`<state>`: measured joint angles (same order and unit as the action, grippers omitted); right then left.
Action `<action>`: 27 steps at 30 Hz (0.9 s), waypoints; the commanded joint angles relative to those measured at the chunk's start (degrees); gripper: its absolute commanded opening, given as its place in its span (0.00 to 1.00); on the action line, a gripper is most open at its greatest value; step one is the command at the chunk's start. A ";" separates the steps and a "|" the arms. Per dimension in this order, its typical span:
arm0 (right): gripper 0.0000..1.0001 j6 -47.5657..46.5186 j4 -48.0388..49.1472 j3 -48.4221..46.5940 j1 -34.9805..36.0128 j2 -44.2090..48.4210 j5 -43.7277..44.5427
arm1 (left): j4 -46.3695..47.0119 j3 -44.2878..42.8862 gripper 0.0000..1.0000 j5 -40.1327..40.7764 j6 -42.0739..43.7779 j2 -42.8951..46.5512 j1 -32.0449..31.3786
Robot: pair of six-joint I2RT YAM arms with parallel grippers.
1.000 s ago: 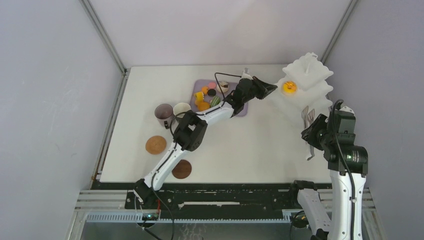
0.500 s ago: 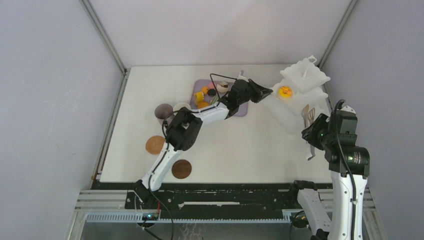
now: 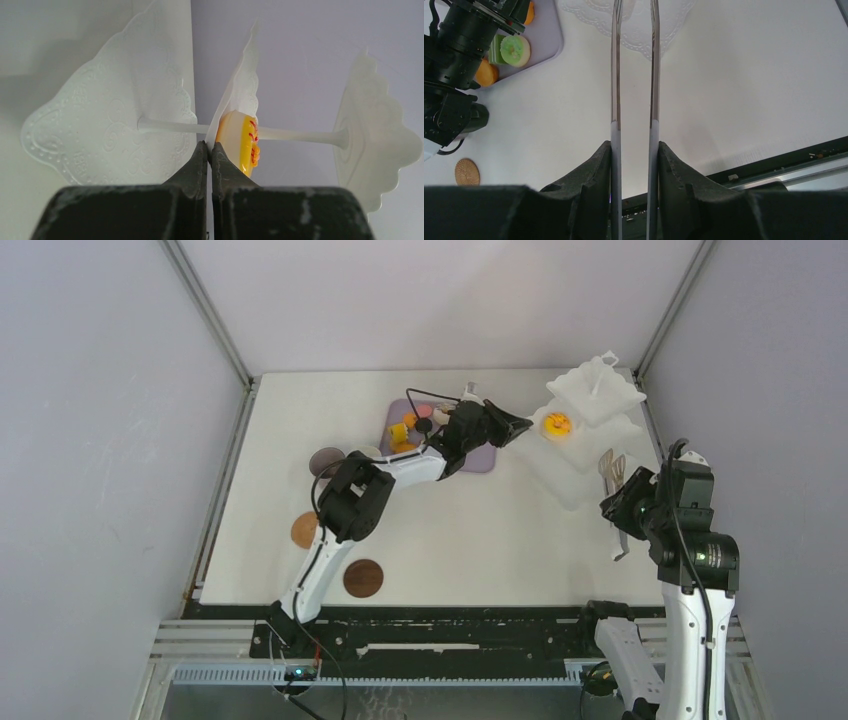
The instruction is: Serve the afternoon tea
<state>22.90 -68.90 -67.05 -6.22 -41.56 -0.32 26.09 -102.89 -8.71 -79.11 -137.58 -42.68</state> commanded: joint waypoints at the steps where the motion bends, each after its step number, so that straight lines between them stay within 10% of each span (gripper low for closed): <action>1: 0.41 0.48 2.80 -2.39 0.50 0.65 -0.66 | 7.57 0.46 0.00 -0.26 0.22 6.47 0.56; 6: 0.41 0.67 2.77 -2.38 0.51 1.02 -1.35 | 7.88 -0.68 0.02 -2.89 -0.86 5.31 0.66; 15: 0.41 1.27 2.48 -2.37 0.59 2.04 -3.99 | 1.81 2.50 0.42 -7.39 5.32 8.94 1.72; 27: 0.39 -1.68 1.80 -1.45 4.14 4.57 -16.96 | -20.73 13.55 0.55 -4.28 25.98 27.98 3.27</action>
<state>22.90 -69.87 -67.05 -4.29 -37.78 -10.04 14.02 -92.84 -13.96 -63.13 -119.13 -40.58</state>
